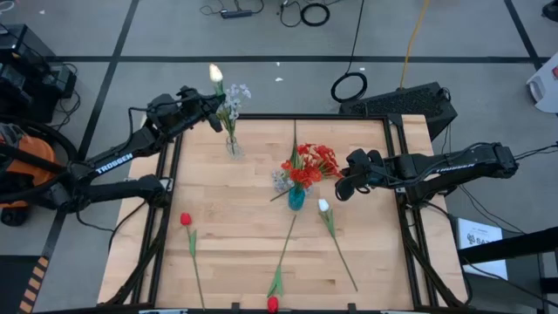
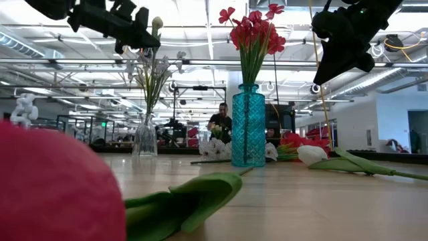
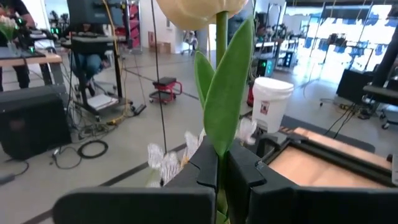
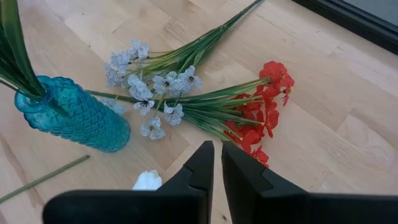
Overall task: Sort flowers into vase by color
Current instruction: Put the left white tulip into the transparent vase
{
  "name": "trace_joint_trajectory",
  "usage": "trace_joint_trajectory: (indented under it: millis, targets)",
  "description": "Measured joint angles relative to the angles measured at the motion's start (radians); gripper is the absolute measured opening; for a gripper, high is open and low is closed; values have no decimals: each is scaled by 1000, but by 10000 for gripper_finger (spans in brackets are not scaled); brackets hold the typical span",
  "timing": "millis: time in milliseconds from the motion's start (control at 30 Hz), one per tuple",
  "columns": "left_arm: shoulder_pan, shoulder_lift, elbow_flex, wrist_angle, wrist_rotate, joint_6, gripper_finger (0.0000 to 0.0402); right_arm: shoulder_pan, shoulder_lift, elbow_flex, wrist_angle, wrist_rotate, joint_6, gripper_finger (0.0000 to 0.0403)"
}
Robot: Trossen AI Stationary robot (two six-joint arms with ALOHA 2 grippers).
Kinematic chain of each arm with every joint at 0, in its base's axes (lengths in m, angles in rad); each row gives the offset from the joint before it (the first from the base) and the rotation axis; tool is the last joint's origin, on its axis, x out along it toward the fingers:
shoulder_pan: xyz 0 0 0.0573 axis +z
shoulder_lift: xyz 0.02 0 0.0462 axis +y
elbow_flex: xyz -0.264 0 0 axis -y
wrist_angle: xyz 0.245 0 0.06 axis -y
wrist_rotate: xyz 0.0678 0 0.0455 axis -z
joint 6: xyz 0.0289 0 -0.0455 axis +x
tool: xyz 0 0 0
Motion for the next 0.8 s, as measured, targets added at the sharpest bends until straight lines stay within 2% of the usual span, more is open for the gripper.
trace_joint_trajectory:
  millis: [133,267,333,467,633,800]
  targets:
    - [0,14,-7,-10,0,7,9,0,0,0,0,0,0,25]
    - [0,18,-7,-90,-6,-12,15,0,0,0,0,-1,0,25]
    - [0,18,-8,-126,-45,-46,27,0,0,0,0,-1,-1,25]
    - [0,18,-8,-200,-116,-62,61,0,0,0,0,-1,-1,25]
    - [0,18,-8,-254,-112,-63,118,0,0,0,0,-1,-9,25]
    - [0,18,-8,-260,-60,-112,177,0,0,0,0,0,-10,25]
